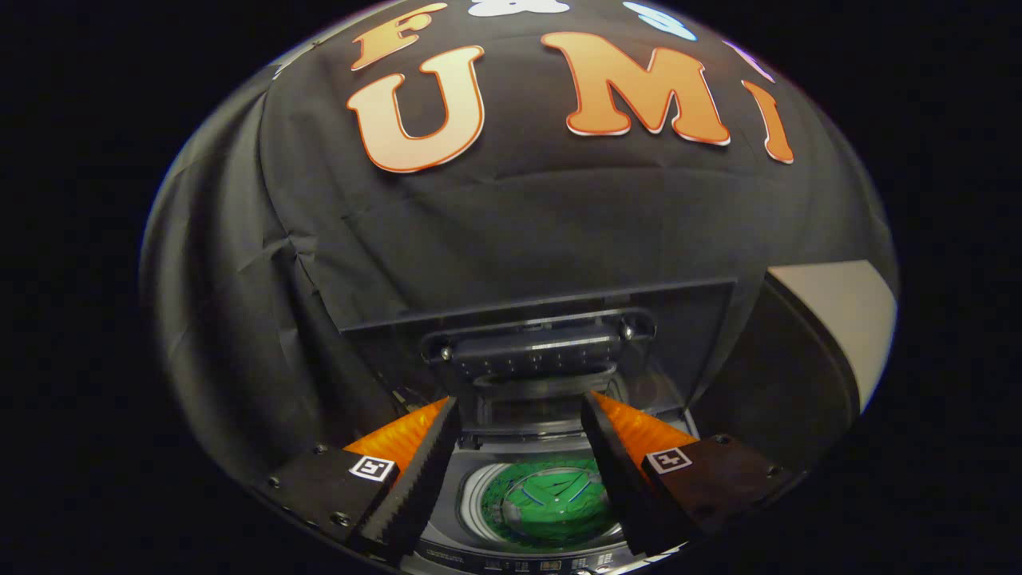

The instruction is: Put the clothes into the washing machine and then close the washing machine lid.

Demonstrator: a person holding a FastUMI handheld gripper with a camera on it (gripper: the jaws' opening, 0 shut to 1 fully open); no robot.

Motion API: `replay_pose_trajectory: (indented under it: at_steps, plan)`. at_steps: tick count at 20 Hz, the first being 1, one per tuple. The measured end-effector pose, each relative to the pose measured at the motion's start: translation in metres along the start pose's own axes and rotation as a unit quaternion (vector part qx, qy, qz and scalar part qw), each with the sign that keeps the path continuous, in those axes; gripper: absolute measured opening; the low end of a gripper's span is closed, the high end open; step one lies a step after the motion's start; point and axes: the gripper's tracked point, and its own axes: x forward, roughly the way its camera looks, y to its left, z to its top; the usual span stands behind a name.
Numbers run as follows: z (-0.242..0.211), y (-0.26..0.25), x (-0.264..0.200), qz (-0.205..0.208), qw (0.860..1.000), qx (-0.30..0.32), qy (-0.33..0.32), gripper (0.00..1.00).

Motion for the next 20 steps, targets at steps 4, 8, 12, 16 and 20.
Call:
replay_pose_trajectory:
  at_steps: [4, 8, 12, 16, 20]
  plan:
    - [0.029, -0.001, 0.004, -0.002, 1.0, -0.009, -0.018, 0.98]
    - [0.056, -0.01, 0.024, -0.011, 0.999, -0.013, -0.03, 0.99]
    - [0.072, -0.016, 0.041, -0.017, 0.999, -0.02, -0.038, 0.99]
    - [0.072, -0.022, 0.057, -0.025, 0.999, -0.024, -0.03, 0.98]
    - [0.072, -0.02, 0.058, -0.027, 0.999, -0.028, -0.031, 0.99]
